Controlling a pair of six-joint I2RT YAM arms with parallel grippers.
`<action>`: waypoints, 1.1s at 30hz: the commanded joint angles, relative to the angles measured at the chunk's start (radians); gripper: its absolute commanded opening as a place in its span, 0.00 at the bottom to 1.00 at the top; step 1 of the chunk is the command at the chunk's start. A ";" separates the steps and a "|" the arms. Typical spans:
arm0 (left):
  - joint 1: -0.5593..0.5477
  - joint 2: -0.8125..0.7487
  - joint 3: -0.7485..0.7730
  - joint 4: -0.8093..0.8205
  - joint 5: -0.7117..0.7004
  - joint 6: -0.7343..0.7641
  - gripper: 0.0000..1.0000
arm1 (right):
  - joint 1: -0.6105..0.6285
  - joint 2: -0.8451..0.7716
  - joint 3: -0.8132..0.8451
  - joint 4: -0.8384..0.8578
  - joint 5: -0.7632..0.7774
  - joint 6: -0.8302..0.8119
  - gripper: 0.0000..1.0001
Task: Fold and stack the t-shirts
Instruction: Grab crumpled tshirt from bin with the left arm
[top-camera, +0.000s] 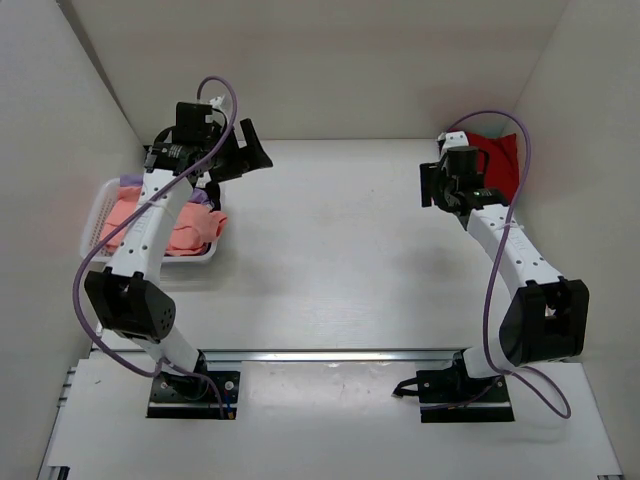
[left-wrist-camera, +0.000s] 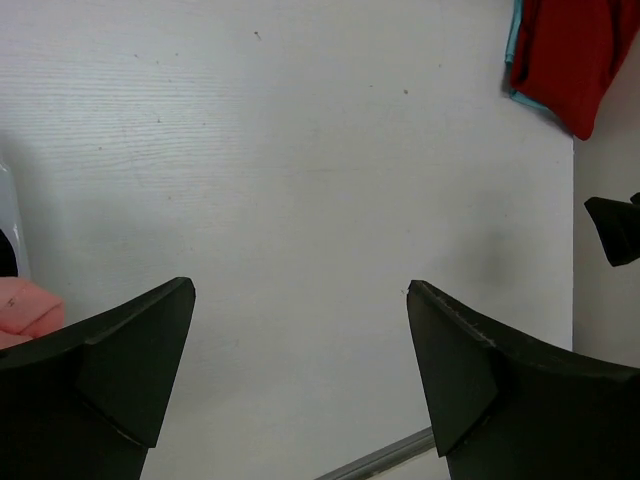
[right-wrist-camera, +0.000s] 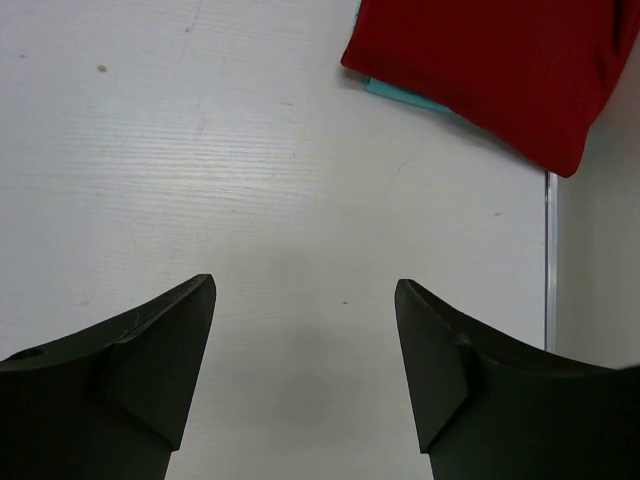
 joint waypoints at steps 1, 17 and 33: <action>0.021 -0.005 -0.001 0.017 0.052 0.017 0.98 | -0.014 -0.034 -0.014 0.040 -0.011 0.018 0.70; 0.166 -0.033 -0.175 0.222 0.087 -0.119 0.00 | -0.106 -0.033 -0.032 0.054 -0.044 0.049 0.70; 0.366 0.226 -0.277 0.082 -0.250 -0.247 0.68 | -0.145 -0.126 -0.154 0.046 -0.052 0.034 0.71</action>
